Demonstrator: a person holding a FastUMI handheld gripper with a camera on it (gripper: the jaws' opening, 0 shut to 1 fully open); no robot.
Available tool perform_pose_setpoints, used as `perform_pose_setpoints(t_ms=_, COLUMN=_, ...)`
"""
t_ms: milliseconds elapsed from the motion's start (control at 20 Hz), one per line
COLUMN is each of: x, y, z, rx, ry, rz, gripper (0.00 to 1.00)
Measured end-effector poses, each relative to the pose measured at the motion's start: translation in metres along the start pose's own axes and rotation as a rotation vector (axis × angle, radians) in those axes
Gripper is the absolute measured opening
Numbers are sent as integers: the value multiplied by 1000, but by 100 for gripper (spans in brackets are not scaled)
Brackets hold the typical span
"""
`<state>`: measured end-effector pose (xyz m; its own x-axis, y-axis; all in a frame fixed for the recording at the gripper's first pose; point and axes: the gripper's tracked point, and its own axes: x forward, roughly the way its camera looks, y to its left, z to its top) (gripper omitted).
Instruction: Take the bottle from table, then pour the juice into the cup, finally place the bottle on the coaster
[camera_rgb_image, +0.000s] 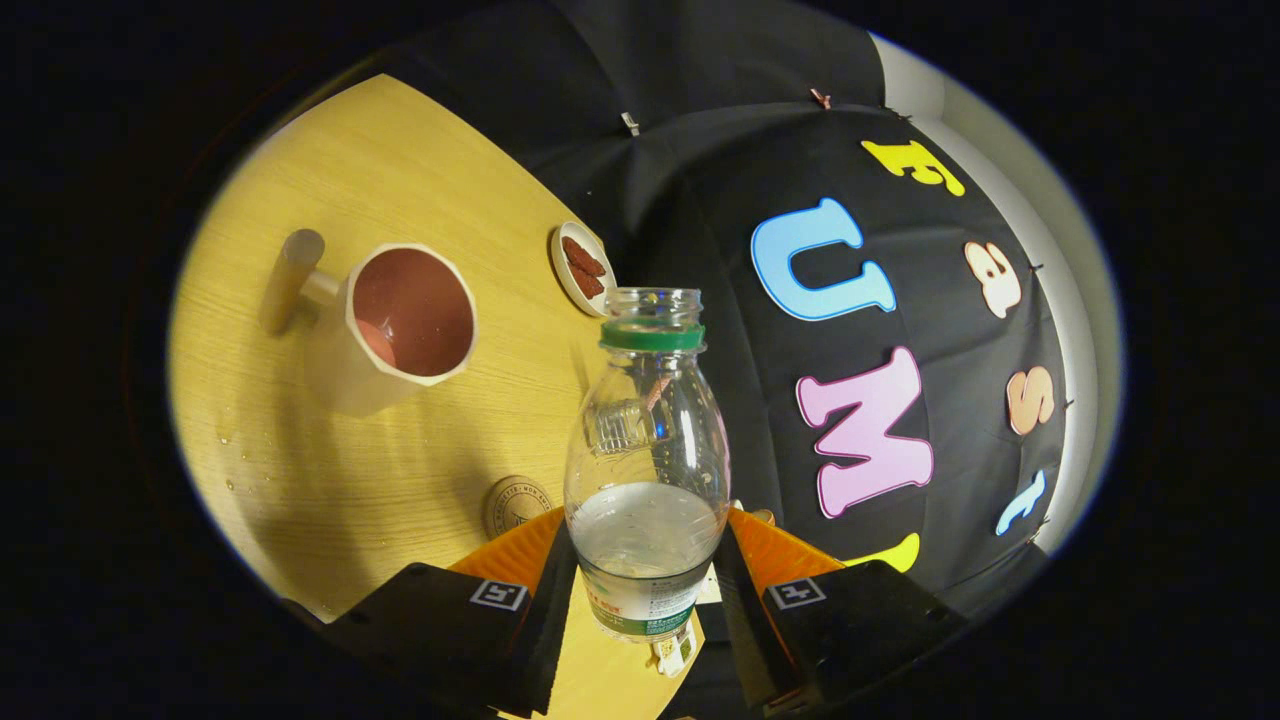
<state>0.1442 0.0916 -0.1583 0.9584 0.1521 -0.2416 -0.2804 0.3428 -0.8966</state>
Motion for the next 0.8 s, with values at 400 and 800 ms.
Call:
perform_pose_setpoints(t_ms=400, x=7, y=15, z=1, rx=-130, ry=-2, rz=55, gripper=72)
perform_pose_setpoints(t_ms=800, x=15, y=24, z=-1, rx=-260, ry=2, rz=80, gripper=72)
